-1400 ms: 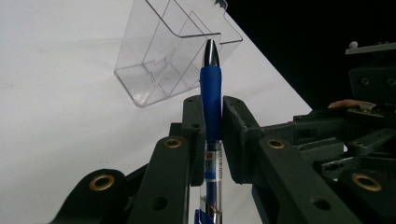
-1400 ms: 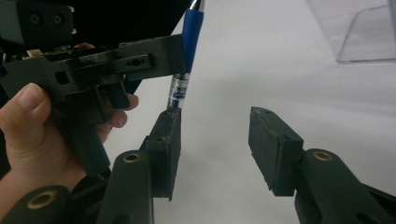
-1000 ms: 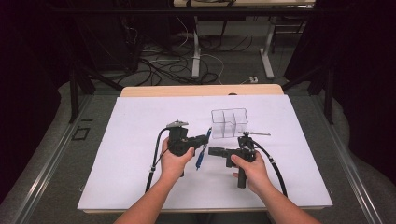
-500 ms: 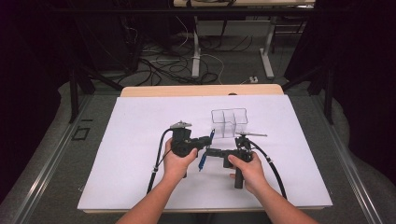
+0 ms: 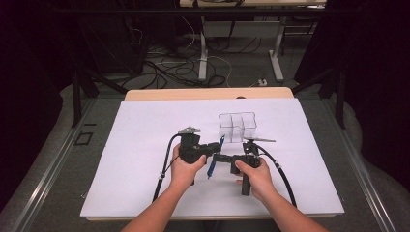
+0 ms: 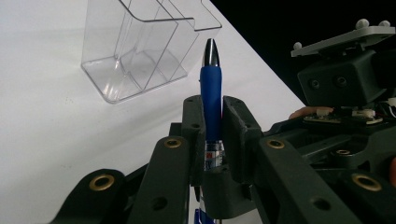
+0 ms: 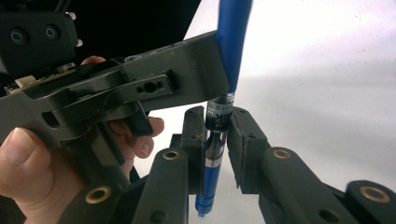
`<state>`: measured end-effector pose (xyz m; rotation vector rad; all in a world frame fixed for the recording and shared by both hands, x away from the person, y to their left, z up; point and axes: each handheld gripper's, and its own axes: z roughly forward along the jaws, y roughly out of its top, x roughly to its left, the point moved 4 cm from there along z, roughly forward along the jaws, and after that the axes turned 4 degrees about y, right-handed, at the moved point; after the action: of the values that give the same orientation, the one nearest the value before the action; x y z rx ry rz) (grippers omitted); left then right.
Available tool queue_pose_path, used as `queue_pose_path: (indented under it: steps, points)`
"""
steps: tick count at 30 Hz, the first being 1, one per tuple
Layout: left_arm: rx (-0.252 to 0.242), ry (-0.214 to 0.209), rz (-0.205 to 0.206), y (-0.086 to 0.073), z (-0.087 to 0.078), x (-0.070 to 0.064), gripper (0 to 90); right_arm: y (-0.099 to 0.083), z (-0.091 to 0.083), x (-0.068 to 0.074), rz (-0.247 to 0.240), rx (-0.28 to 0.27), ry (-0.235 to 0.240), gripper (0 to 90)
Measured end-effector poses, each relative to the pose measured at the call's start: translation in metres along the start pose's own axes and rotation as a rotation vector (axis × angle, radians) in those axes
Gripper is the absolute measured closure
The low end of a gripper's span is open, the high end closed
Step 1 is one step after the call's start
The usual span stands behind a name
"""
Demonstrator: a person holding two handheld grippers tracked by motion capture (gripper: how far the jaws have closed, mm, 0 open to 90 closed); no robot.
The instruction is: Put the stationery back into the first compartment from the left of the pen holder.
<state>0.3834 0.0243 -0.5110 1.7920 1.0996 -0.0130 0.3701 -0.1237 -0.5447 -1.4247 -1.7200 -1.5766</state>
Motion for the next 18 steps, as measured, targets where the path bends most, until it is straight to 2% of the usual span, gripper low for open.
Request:
queue_pose_path:
  steps: [7, 18]
  points:
    - [0.005, -0.003, 0.000, 0.0000, 0.0007, 0.0004, 79.4, -0.0004, -0.0001, -0.0017, 0.040, -0.006, 0.002, 79.4]
    - [0.005, -0.004, -0.006, 0.0007, 0.0013, 0.0024, 76.9, -0.0004, -0.0001, -0.0032, 0.040, -0.010, 0.004, 79.7]
